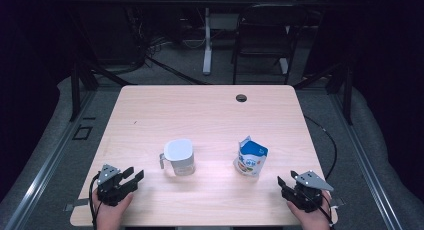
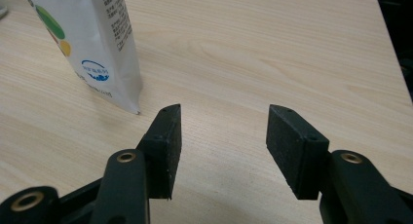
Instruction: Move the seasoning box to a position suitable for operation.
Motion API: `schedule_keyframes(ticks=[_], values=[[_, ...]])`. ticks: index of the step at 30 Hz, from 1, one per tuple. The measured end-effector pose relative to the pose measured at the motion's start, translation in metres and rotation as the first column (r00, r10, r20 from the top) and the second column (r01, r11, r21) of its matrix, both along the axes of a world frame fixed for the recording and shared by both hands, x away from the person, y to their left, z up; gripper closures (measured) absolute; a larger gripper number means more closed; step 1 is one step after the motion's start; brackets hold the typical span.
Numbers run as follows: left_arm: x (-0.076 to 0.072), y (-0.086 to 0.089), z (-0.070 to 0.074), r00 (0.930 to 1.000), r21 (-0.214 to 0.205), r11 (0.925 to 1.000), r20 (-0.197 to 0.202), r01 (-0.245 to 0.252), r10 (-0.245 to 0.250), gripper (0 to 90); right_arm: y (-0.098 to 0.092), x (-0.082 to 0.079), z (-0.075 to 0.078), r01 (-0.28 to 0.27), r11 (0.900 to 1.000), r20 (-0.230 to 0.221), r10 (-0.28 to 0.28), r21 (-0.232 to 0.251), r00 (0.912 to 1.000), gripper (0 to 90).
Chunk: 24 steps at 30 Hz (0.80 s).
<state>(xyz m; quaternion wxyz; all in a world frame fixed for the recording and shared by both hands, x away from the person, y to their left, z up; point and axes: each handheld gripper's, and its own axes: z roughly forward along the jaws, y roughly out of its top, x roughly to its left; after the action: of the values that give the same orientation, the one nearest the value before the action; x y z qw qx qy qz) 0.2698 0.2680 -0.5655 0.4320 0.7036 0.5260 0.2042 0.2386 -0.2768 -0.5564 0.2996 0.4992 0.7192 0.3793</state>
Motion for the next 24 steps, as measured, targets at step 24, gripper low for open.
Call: schedule_keyframes(ticks=[24], values=[[0.017,-0.025,0.018,0.9989,-0.012,0.9996,0.04,0.025,-0.025,50.6,0.003,-0.004,0.004,-0.011,0.9992,0.012,0.012,-0.039,0.9999,52.0]])
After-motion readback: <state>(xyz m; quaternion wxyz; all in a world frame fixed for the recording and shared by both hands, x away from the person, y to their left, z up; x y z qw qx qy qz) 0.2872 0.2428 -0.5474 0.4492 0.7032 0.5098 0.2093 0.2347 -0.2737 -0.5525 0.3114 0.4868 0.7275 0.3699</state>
